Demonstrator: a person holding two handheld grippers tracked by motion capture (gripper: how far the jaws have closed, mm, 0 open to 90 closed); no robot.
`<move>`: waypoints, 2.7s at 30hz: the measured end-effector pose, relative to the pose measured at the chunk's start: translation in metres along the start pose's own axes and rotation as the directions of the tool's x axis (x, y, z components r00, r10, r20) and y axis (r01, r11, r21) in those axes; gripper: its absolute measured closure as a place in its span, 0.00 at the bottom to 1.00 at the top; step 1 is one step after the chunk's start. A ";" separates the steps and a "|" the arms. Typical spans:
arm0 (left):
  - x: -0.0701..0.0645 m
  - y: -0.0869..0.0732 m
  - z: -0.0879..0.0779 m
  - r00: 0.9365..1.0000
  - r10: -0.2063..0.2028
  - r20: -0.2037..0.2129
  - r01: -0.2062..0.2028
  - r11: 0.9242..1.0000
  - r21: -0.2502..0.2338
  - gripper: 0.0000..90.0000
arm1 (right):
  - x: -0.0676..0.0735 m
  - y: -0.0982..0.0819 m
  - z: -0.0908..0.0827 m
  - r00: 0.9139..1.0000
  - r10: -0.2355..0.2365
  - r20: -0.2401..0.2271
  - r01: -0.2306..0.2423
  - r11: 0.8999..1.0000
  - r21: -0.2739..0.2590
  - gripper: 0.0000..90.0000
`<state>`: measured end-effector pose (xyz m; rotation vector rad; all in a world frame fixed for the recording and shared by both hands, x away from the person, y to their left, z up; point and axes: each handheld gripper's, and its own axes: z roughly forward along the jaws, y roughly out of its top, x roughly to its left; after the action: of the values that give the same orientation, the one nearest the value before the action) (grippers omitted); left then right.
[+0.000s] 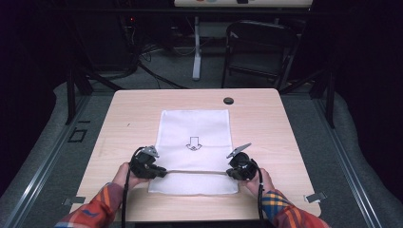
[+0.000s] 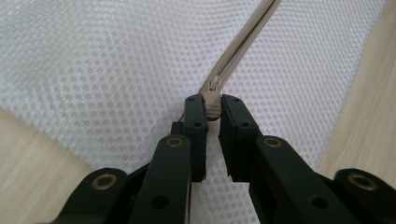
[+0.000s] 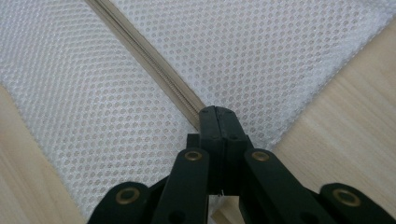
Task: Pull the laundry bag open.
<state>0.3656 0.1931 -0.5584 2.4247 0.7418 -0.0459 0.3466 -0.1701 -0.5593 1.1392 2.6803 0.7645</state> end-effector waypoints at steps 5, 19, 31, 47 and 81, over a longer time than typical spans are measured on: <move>0.001 -0.003 -0.003 1.000 -0.010 -0.004 0.010 1.000 -0.001 0.90 | 0.000 0.000 0.000 1.000 -0.001 0.002 0.001 1.000 0.002 1.00; 0.008 -0.016 -0.017 0.998 -0.050 -0.025 0.049 0.999 -0.018 0.90 | 0.000 0.000 0.000 1.000 0.000 0.000 0.000 1.000 0.003 1.00; 0.020 -0.042 -0.040 0.991 -0.120 -0.057 0.117 0.992 -0.056 0.90 | -0.001 -0.001 0.000 1.000 0.004 0.002 -0.004 1.000 -0.004 1.00; 0.014 -0.038 -0.033 0.991 -0.086 -0.106 0.088 0.996 0.018 0.90 | 0.000 -0.001 -0.001 1.000 -0.006 0.002 0.006 1.000 -0.001 1.00; -0.037 -0.029 -0.082 0.962 -0.229 -0.146 0.220 0.972 -0.077 0.12 | -0.008 -0.036 -0.080 0.993 0.113 0.037 -0.112 0.993 -0.050 0.15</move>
<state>0.3082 0.2390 -0.4992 2.2953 1.0715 0.0738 0.3048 -0.2284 -0.5091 1.2890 2.5698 0.8096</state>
